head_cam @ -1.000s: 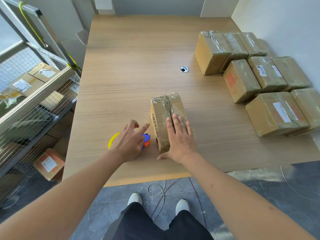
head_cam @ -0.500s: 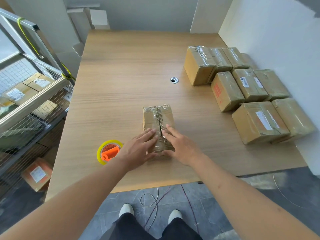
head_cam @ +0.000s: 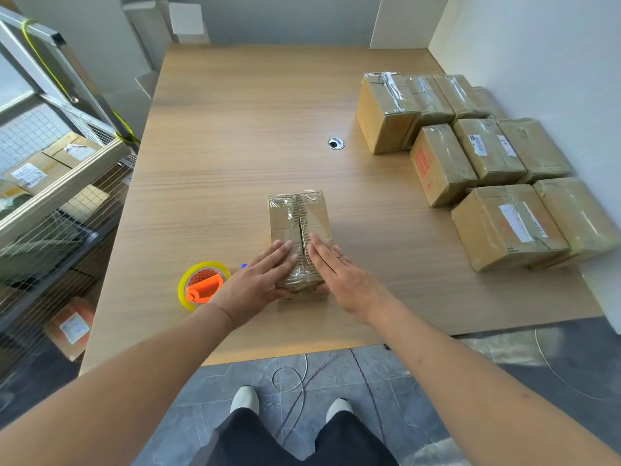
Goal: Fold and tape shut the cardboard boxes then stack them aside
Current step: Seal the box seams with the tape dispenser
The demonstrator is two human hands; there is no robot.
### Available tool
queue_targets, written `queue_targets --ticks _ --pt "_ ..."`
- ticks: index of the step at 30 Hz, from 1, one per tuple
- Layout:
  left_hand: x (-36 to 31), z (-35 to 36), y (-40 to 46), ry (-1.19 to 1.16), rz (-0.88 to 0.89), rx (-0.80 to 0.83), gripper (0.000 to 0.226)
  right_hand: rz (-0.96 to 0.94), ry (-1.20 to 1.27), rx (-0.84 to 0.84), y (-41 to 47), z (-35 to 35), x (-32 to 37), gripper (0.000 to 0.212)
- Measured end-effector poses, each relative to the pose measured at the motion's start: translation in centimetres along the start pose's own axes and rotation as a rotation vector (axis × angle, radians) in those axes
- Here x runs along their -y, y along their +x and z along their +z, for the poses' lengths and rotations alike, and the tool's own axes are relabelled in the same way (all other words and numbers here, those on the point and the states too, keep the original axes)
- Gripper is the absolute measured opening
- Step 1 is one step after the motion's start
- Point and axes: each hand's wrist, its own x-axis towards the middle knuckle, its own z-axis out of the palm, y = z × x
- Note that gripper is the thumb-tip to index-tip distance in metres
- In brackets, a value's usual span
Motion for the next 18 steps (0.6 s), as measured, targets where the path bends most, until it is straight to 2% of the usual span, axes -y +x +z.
queue_targets --ticks 2,4,6,9,12,15,18 --pt "0.3 -0.7 0.0 0.049 -0.022 0.116 0.082 0.041 0.039 0.013 -0.5 -0.3 -0.1 0.086" --pt "0.0 -1.5 0.3 0.121 -0.067 0.176 0.087 0.075 0.059 -0.036 -1.1 -0.2 0.1 0.082" --pt "-0.7 -2.4 1.0 0.163 -0.087 0.124 0.083 0.101 0.072 -0.156 -1.6 0.1 0.2 0.066" --pt "-2.2 -3.0 2.5 0.142 -0.067 0.033 0.075 0.148 0.087 -0.263 -2.2 0.1 -0.1 0.055" --pt "-3.6 -2.6 4.3 0.112 -0.051 0.014 0.067 0.172 0.185 -0.304 -2.4 -0.4 -0.4 0.036" --pt "-4.3 -1.2 5.2 0.04 -0.11 0.09 0.061 0.183 0.21 -0.291 -2.0 -0.3 -0.9 0.03" --pt "-4.0 0.3 4.5 0.007 -0.113 0.047 0.059 0.188 0.212 -0.318 -1.6 -0.3 -0.9 0.025"
